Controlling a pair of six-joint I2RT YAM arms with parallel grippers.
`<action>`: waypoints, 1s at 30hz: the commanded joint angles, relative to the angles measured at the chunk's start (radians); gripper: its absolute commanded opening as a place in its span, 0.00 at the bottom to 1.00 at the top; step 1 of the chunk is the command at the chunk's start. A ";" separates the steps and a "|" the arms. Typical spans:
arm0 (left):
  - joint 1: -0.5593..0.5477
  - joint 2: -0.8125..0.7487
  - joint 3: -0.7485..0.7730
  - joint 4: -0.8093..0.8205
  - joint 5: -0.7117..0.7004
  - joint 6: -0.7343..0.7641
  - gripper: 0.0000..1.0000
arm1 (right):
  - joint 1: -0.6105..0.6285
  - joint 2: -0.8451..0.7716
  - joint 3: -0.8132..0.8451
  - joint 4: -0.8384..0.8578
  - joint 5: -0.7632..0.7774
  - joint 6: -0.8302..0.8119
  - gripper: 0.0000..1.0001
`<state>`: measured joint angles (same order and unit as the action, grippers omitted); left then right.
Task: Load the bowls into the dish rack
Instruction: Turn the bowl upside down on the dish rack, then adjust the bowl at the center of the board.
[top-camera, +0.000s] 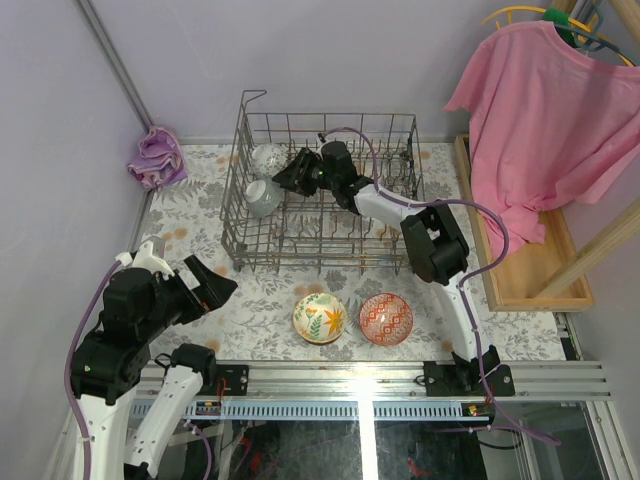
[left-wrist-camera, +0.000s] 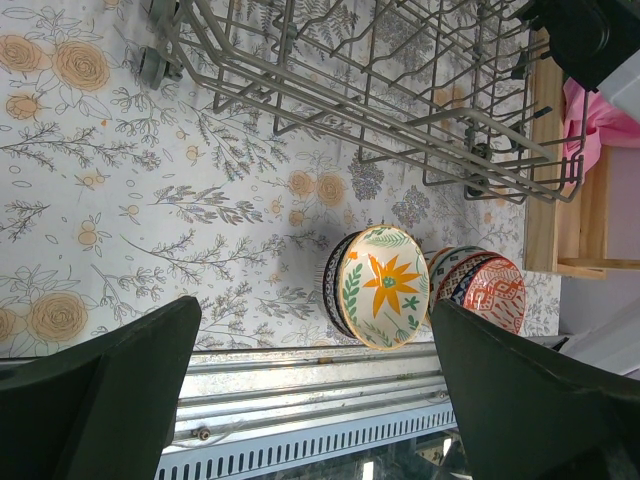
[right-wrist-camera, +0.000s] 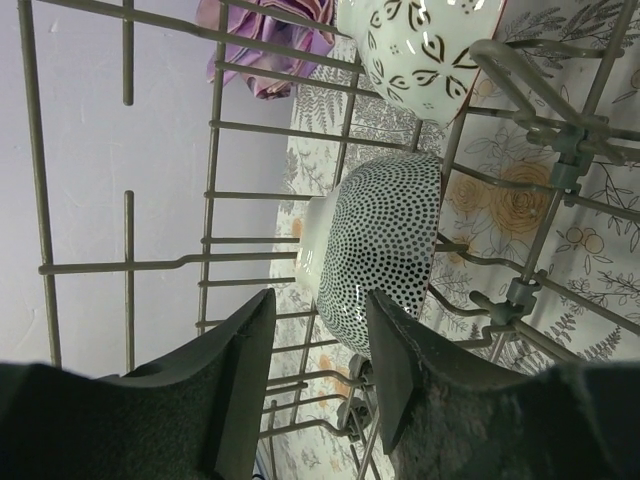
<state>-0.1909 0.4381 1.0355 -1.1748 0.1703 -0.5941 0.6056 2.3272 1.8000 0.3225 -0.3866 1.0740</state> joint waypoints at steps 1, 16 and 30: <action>-0.005 -0.009 -0.005 0.001 0.035 0.015 1.00 | -0.013 -0.054 0.041 -0.106 0.061 -0.073 0.50; -0.005 0.006 0.016 0.001 0.040 0.017 1.00 | -0.013 -0.124 0.160 -0.211 0.017 -0.199 0.56; -0.005 0.042 0.058 -0.006 0.035 0.040 1.00 | -0.023 -0.381 0.157 -0.378 -0.141 -0.312 0.65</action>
<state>-0.1909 0.4644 1.0595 -1.1755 0.1699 -0.5838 0.5915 2.1323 1.9545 -0.0078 -0.4370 0.8337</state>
